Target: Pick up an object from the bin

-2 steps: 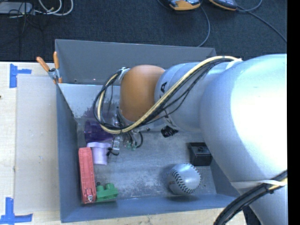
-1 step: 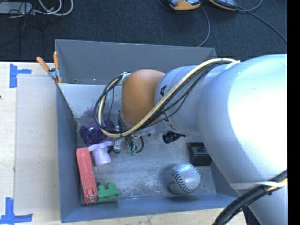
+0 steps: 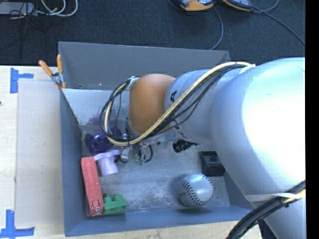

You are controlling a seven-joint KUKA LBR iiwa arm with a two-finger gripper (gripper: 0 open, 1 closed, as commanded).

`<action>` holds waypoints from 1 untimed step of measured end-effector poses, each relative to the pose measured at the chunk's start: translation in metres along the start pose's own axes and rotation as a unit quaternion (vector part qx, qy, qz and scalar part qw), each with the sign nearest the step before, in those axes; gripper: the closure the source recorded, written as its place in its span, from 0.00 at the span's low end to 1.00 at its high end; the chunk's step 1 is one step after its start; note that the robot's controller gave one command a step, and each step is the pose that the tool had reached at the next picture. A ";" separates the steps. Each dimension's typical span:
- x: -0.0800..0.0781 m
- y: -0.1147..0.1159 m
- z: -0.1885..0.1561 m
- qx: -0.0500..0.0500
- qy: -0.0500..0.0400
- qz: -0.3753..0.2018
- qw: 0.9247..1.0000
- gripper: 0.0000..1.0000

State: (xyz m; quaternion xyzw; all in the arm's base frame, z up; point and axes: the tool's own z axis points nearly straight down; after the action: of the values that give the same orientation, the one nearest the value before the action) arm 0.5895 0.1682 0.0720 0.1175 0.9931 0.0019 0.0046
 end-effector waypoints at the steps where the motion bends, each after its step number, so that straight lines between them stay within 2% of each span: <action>1: -0.001 0.004 0.002 0.000 0.000 -0.001 1.000 1.00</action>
Offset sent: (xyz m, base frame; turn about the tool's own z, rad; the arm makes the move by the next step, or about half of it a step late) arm -0.0129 0.0085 -0.0020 0.0332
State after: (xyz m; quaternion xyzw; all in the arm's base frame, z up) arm 0.5917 0.1719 0.0698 0.1166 0.9932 0.0016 0.0044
